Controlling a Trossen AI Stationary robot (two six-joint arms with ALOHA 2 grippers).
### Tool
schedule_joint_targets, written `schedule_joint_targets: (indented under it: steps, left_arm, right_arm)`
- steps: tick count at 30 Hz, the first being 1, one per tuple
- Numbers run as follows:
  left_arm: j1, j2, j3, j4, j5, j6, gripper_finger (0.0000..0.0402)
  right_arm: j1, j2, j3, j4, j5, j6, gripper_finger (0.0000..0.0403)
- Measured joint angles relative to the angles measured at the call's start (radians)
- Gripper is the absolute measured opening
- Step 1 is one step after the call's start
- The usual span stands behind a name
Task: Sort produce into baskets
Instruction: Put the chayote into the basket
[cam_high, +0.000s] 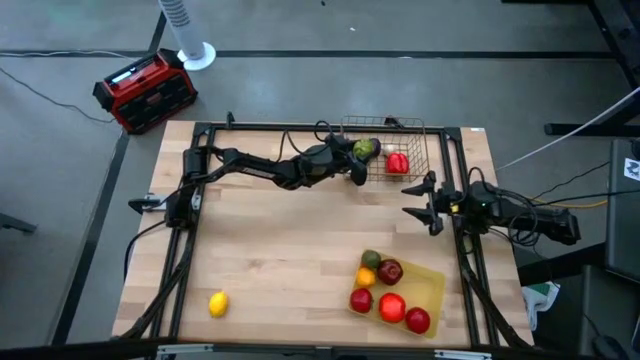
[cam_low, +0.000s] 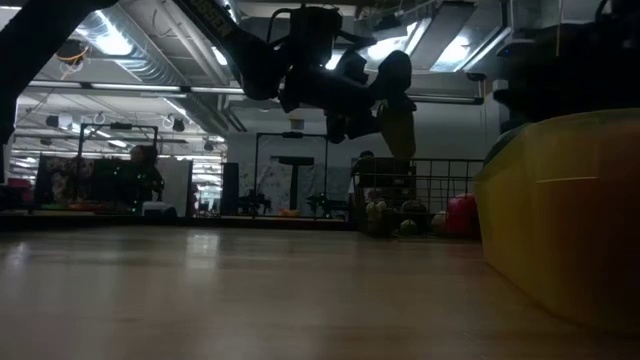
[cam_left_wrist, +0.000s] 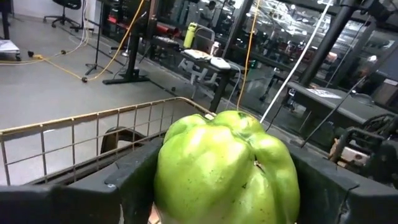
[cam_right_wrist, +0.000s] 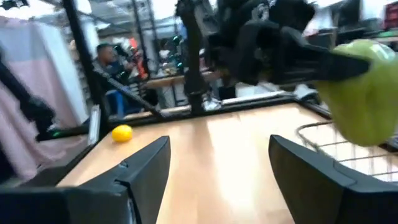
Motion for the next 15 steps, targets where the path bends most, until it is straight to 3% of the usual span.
schedule_joint_targets:
  steps: [8,15]
  left_arm:
    - [0.0,0.0,0.0,-0.021,0.0,0.0,0.0293]
    - [0.0,0.0,0.0,-0.028,0.0,-0.024,0.0294]
  right_arm:
    - [0.0,0.006,-0.001,-0.063,0.085,-0.053,0.0269]
    - [0.0,0.009,-0.002,-0.064,0.088,-0.064,0.0269]
